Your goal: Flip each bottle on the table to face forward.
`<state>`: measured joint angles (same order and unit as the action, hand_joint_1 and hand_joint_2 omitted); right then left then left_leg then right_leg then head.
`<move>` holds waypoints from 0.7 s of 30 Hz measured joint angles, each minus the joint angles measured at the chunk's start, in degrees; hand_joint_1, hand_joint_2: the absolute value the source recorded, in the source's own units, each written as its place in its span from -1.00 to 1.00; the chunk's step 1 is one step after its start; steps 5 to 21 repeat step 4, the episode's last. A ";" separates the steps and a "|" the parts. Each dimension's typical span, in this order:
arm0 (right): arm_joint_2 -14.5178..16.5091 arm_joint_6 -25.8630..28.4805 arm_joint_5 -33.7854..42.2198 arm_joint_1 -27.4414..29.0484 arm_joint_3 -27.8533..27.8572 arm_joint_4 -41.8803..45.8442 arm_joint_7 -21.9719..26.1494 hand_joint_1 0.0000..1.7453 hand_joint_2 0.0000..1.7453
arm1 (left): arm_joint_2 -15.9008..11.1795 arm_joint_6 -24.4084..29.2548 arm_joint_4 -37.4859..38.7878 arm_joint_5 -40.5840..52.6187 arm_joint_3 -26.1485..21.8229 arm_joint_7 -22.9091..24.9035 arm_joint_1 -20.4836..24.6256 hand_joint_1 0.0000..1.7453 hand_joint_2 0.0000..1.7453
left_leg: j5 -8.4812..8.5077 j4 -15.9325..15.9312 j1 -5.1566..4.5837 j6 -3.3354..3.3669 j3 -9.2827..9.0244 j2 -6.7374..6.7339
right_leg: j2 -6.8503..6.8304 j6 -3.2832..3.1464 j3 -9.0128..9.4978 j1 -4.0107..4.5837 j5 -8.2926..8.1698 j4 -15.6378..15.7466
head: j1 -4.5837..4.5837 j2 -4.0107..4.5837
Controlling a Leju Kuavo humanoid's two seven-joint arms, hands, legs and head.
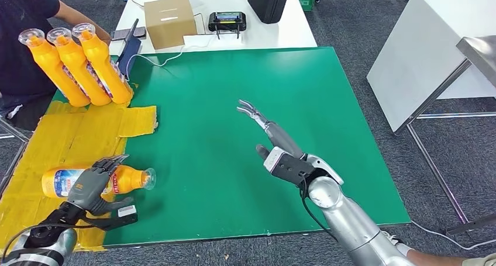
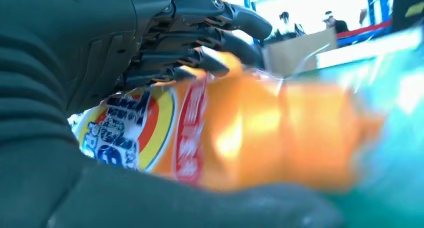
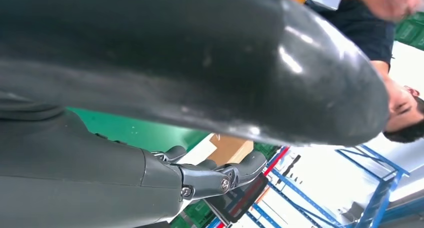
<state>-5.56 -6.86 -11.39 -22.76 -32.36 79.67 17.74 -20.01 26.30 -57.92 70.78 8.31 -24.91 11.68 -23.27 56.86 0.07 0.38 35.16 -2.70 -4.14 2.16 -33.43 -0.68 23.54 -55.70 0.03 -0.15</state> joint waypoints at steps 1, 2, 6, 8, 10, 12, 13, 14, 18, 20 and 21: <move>0.10 0.01 -0.30 0.00 -0.09 -0.15 -0.08 -1.00 -1.00 | 0.54 -2.48 -1.08 -4.83 -0.96 -2.59 -0.31 -1.00 -1.00 | 0.00 0.00 -0.01 0.00 0.01 0.02 | -0.01 0.00 0.00 -0.01 0.00 0.00 | -0.01 0.00; 0.23 0.02 -0.60 0.00 -0.18 -0.32 -0.16 -1.00 -1.00 | 1.17 -5.04 -2.16 -9.80 -2.00 -5.05 -0.53 -1.00 -1.00 | 0.00 0.01 -0.01 0.00 0.01 0.03 | -0.02 0.00 0.00 -0.02 0.00 0.00 | 0.00 0.00; 0.46 0.06 -0.98 0.01 -0.32 -0.58 -0.21 -1.00 -1.00 | 2.16 -8.29 -3.70 -16.61 -3.61 -8.20 -0.71 -1.00 -1.00 | 0.00 0.01 -0.01 0.01 0.03 0.05 | -0.04 0.01 -0.01 -0.02 -0.01 0.01 | 0.00 0.00; 0.46 0.06 -0.98 0.01 -0.32 -0.58 -0.21 -1.00 -1.00 | 2.16 -8.29 -3.70 -16.61 -3.61 -8.20 -0.71 -1.00 -1.00 | 0.00 0.01 -0.01 0.01 0.03 0.05 | -0.04 0.01 -0.01 -0.02 -0.01 0.01 | 0.00 0.00; 0.46 0.06 -0.98 0.01 -0.32 -0.58 -0.21 -1.00 -1.00 | 2.16 -8.29 -3.70 -16.61 -3.61 -8.20 -0.71 -1.00 -1.00 | 0.00 0.01 -0.01 0.01 0.03 0.05 | -0.04 0.01 -0.01 -0.02 -0.01 0.01 | 0.00 0.00; 0.46 0.06 -0.98 0.01 -0.32 -0.58 -0.21 -1.00 -1.00 | 2.16 -8.29 -3.70 -16.61 -3.61 -8.20 -0.71 -1.00 -1.00 | 0.00 0.01 -0.01 0.01 0.03 0.05 | -0.04 0.01 -0.01 -0.02 -0.01 0.01 | 0.00 0.00; 0.46 0.06 -0.98 0.01 -0.32 -0.58 -0.21 -1.00 -1.00 | 2.16 -8.29 -3.70 -16.61 -3.61 -8.20 -0.71 -1.00 -1.00 | 0.00 0.01 -0.01 0.01 0.03 0.05 | -0.04 0.01 -0.01 -0.02 -0.01 0.01 | 0.00 0.00; 0.46 0.06 -0.98 0.01 -0.32 -0.58 -0.21 -1.00 -1.00 | 2.16 -8.29 -3.70 -16.61 -3.61 -8.20 -0.71 -1.00 -1.00 | 0.00 0.01 -0.01 0.01 0.03 0.05 | -0.04 0.01 -0.01 -0.02 -0.01 0.01 | 0.00 0.00; 0.46 0.06 -0.98 0.01 -0.32 -0.58 -0.21 -1.00 -1.00 | 2.16 -8.29 -3.70 -16.61 -3.61 -8.20 -0.71 -1.00 -1.00 | 0.00 0.01 -0.01 0.01 0.03 0.05 | -0.04 0.01 -0.01 -0.02 -0.01 0.01 | 0.00 0.00; 0.46 0.06 -0.98 0.01 -0.32 -0.58 -0.21 -1.00 -1.00 | 2.16 -8.29 -3.70 -16.61 -3.61 -8.20 -0.71 -1.00 -1.00 | 0.00 0.01 -0.01 0.01 0.03 0.05 | -0.04 0.01 -0.01 -0.02 -0.01 0.01 | 0.00 0.00; 0.46 0.06 -0.98 0.01 -0.32 -0.58 -0.21 -1.00 -1.00 | 2.16 -8.29 -3.70 -16.61 -3.61 -8.20 -0.71 -1.00 -1.00 | 0.00 0.01 -0.01 0.01 0.03 0.05 | -0.04 0.01 -0.01 -0.02 -0.01 0.01 | 0.00 0.00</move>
